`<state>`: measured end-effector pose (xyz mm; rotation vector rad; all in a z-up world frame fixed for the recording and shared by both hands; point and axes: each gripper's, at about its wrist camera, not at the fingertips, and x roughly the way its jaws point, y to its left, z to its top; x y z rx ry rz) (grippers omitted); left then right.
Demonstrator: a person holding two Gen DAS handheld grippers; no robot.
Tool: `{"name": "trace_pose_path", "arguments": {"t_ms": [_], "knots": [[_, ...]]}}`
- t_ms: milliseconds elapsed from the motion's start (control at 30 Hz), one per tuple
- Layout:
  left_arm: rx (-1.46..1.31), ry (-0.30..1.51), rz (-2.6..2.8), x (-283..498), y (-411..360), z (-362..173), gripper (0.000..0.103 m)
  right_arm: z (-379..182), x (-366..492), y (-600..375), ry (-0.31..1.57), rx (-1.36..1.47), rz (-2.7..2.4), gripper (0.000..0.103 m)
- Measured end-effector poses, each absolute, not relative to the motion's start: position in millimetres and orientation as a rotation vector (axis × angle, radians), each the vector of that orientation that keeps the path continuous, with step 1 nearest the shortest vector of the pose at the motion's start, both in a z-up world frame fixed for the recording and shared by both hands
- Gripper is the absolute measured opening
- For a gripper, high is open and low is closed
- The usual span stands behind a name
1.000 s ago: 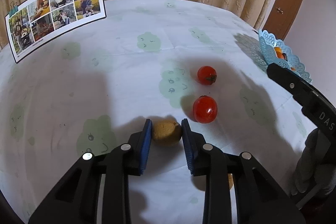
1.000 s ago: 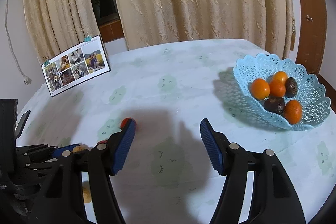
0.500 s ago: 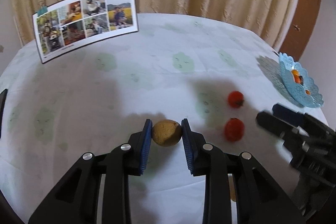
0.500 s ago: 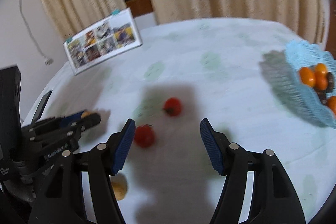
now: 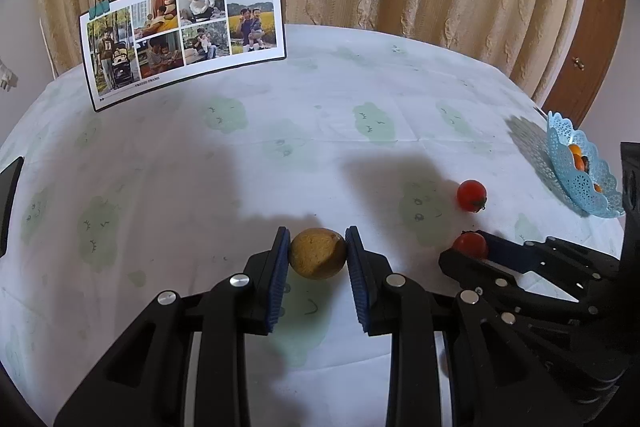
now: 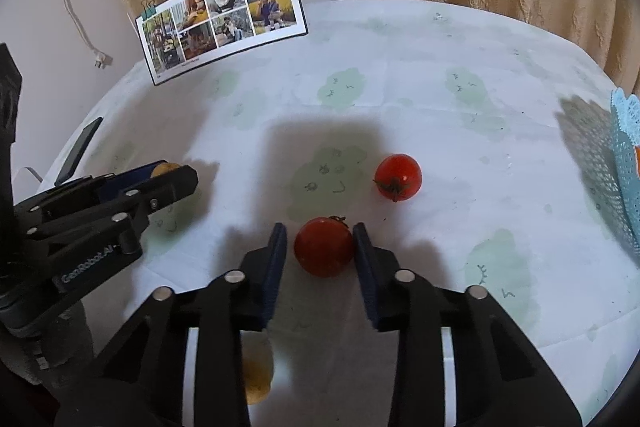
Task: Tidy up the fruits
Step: 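Grasp a red tomato with the right tool while the left tool holds the tan fruit, then carry the tomato over the basket and open the right tool while the left tool holds the tan fruit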
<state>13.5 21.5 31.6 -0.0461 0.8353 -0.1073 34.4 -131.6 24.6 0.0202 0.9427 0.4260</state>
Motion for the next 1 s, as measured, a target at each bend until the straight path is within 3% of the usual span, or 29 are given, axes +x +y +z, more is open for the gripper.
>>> {"name": "trace_pose_path", "arguments": {"t_ms": [600, 1000], "knots": [[-0.036, 0.844, -0.107, 14.1, 19.0, 27.2, 0.029, 40.8, 29.1, -157.7, 0.899, 0.091, 0.383, 0.03], [-0.022, 0.848, -0.116, 14.1, 16.1, 26.3, 0.029, 76.4, 26.6, -230.4, 0.788, 0.188, 0.225, 0.03]]}}
